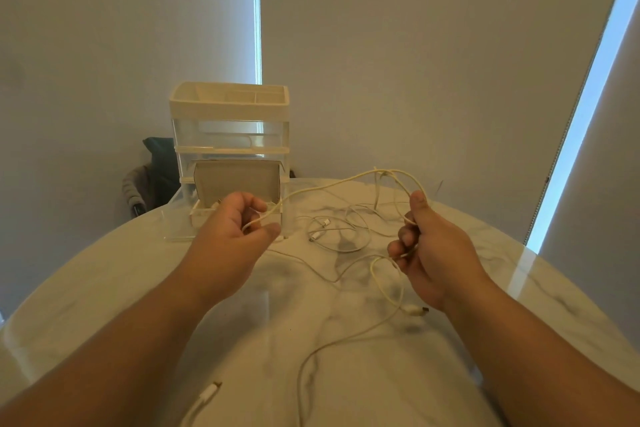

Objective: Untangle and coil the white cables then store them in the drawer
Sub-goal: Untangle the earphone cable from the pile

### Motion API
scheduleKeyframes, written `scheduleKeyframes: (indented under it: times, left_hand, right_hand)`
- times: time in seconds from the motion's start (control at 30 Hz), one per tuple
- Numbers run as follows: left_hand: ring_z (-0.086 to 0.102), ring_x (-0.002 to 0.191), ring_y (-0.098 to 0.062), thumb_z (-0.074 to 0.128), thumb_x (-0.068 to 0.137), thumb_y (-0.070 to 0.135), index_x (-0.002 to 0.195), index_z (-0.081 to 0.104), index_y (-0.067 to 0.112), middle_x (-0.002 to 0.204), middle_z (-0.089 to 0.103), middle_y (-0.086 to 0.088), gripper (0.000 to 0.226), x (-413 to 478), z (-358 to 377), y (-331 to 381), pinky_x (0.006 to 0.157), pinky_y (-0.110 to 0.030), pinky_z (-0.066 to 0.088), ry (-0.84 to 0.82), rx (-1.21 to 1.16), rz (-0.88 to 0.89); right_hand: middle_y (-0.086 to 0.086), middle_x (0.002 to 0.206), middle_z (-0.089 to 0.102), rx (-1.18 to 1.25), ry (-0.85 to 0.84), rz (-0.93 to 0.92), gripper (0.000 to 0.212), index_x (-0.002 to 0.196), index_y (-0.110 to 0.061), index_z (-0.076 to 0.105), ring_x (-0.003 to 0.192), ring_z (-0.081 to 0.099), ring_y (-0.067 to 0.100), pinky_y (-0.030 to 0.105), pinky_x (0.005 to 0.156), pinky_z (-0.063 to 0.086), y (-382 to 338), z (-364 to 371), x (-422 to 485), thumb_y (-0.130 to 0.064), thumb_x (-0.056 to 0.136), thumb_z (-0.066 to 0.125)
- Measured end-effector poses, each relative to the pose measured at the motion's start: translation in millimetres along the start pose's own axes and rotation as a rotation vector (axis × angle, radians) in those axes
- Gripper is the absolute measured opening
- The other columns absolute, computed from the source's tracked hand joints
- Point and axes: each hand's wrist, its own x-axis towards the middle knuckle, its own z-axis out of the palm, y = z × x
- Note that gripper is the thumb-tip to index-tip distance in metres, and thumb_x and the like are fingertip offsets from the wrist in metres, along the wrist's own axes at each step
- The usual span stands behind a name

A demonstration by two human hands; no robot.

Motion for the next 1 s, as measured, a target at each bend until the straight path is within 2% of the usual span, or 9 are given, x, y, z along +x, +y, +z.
scheduleKeyframes:
  times: [0.13,0.23,0.33,0.43,0.53,0.63,0.77,0.87,1.0]
  left_hand:
    - [0.057,0.081,-0.013,0.067,0.090,0.025,0.108,0.051,0.034,0.093,0.059,-0.001,0.026,0,4,-2,0.068,-0.024,0.050,-0.078,0.057,-0.033]
    - [0.062,0.084,-0.022,0.067,0.090,0.024,0.105,0.053,0.036,0.093,0.062,-0.003,0.024,-3,6,-3,0.074,-0.031,0.058,-0.130,0.064,-0.009]
    - [0.063,0.081,-0.026,0.067,0.089,0.027,0.101,0.060,0.034,0.087,0.064,-0.002,0.016,-10,11,-1,0.078,-0.043,0.057,-0.227,-0.022,0.012]
    - [0.058,0.070,-0.020,0.069,0.087,0.038,0.102,0.061,0.035,0.079,0.062,0.001,0.017,-17,22,3,0.072,-0.039,0.056,-0.311,-0.034,0.025]
    - [0.061,0.082,-0.011,0.072,0.087,0.033,0.101,0.061,0.031,0.091,0.065,0.008,0.018,-23,34,4,0.078,-0.035,0.055,-0.327,0.020,0.082]
    - [0.063,0.090,-0.004,0.069,0.089,0.023,0.097,0.060,0.023,0.095,0.068,0.013,0.012,-23,40,2,0.087,-0.039,0.054,-0.335,0.041,0.082]
    - [0.061,0.078,-0.005,0.068,0.090,0.026,0.087,0.054,0.019,0.084,0.066,0.011,0.016,-19,40,1,0.079,-0.036,0.054,-0.287,0.131,0.083]
    - [0.057,0.072,-0.011,0.066,0.091,0.026,0.078,0.049,0.019,0.078,0.061,0.007,0.023,-13,35,-1,0.072,-0.036,0.049,-0.228,0.194,0.086]
    - [0.052,0.068,-0.010,0.060,0.094,0.035,0.075,0.043,0.016,0.079,0.060,-0.006,0.031,-8,29,-5,0.065,-0.034,0.044,-0.151,0.189,0.066]
  right_hand:
    - [0.002,0.053,0.050,0.061,-0.073,0.024,0.040,0.078,-0.016,0.050,0.048,0.059,0.021,0.031,0.052,0.041,1,3,-2,-0.050,0.098,0.051]
    - [0.005,0.055,0.055,0.125,-0.173,0.062,0.044,0.074,-0.015,0.052,0.054,0.067,0.023,0.033,0.060,0.047,3,6,-5,-0.050,0.100,0.045]
    - [0.011,0.059,0.057,0.176,-0.263,0.083,0.047,0.075,-0.012,0.053,0.063,0.070,0.028,0.040,0.069,0.053,8,11,-7,-0.048,0.102,0.040]
    - [0.014,0.062,0.053,0.166,-0.309,0.059,0.048,0.077,-0.010,0.053,0.064,0.067,0.029,0.044,0.071,0.054,13,15,-9,-0.049,0.101,0.039]
    - [0.013,0.061,0.049,0.170,-0.332,0.049,0.050,0.077,-0.009,0.052,0.062,0.064,0.028,0.043,0.069,0.055,14,19,-12,-0.051,0.101,0.037]
    - [0.011,0.059,0.046,0.148,-0.331,0.035,0.052,0.076,-0.009,0.051,0.062,0.060,0.026,0.043,0.069,0.054,14,21,-14,-0.051,0.102,0.034]
    - [0.005,0.055,0.044,-0.066,-0.260,-0.085,0.055,0.073,-0.010,0.054,0.060,0.051,0.023,0.040,0.064,0.049,15,19,-11,-0.049,0.104,0.031]
    - [-0.002,0.058,0.051,-0.319,-0.148,-0.225,0.053,0.073,-0.015,0.055,0.060,0.046,0.019,0.037,0.062,0.042,11,11,-9,-0.054,0.102,0.033]
    - [-0.003,0.060,0.047,-0.590,-0.015,-0.370,0.052,0.066,-0.022,0.055,0.057,0.042,0.015,0.037,0.064,0.037,2,-4,-3,-0.062,0.096,0.042]
